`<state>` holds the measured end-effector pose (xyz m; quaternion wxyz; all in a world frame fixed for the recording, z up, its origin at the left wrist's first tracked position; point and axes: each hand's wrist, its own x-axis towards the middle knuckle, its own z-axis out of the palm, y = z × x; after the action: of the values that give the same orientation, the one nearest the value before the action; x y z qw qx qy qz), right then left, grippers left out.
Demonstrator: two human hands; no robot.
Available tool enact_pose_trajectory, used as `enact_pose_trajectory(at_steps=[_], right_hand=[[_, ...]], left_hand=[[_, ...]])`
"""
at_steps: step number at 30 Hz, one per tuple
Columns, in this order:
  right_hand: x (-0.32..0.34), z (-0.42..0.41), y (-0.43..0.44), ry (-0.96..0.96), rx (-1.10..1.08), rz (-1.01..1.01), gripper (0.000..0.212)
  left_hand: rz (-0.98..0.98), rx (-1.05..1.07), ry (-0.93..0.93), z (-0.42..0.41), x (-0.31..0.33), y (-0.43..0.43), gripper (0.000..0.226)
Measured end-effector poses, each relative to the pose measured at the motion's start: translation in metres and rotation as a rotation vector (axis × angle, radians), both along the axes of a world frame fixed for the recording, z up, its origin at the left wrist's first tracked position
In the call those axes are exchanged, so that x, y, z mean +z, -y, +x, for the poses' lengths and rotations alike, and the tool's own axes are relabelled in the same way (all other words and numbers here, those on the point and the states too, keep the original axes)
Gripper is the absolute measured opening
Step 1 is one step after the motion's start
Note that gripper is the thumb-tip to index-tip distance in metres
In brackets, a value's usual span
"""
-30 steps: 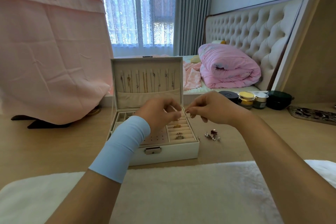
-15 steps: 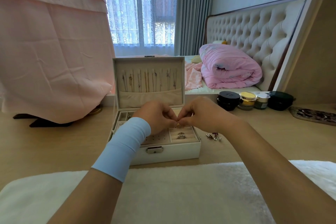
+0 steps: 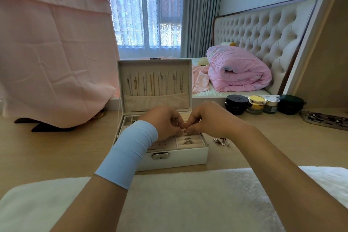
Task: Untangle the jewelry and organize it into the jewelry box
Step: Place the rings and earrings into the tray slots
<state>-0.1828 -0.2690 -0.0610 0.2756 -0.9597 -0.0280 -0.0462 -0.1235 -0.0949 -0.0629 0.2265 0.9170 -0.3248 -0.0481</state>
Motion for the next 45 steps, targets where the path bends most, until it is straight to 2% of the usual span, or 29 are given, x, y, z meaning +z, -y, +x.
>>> enact_pose_trajectory(at_steps=[6,11,18,22,24,26,30,35,41,45], right_hand=[[-0.001,-0.001,0.001,0.001,0.006,0.007,0.011],[-0.001,-0.002,-0.003,0.07,0.021,-0.14,0.008],[0.001,-0.001,0.003,-0.053,0.073,-0.034,0.011],[0.008,-0.004,0.021,0.007,-0.023,0.011,0.005],[0.007,-0.003,0.034,-0.03,-0.098,-0.086,0.005],[0.0,-0.002,0.041,-0.156,-0.129,-0.186,0.011],[-0.014,0.002,0.039,-0.265,-0.142,-0.263,0.023],[-0.021,0.007,0.033,-0.291,-0.156,-0.335,0.014],[-0.022,0.006,0.03,-0.261,-0.164,-0.336,0.01],[-0.011,0.004,0.036,-0.125,-0.188,-0.184,0.006]], left_hand=[[-0.001,0.02,0.03,-0.001,-0.001,0.003,0.006],[-0.006,0.052,0.06,-0.003,-0.004,0.003,0.009],[0.019,0.048,0.041,-0.004,-0.004,0.004,0.011],[-0.001,0.003,0.043,-0.005,-0.002,0.003,0.012],[-0.022,-0.021,0.045,-0.006,-0.001,0.004,0.009],[-0.013,-0.025,0.059,-0.007,-0.002,0.005,0.008],[0.082,0.011,0.125,-0.007,0.0,0.007,0.007],[0.073,-0.012,0.128,-0.007,-0.002,0.005,0.009],[0.046,0.005,0.068,-0.006,-0.005,0.008,0.007],[0.001,-0.022,0.026,-0.003,-0.005,0.005,0.012]])
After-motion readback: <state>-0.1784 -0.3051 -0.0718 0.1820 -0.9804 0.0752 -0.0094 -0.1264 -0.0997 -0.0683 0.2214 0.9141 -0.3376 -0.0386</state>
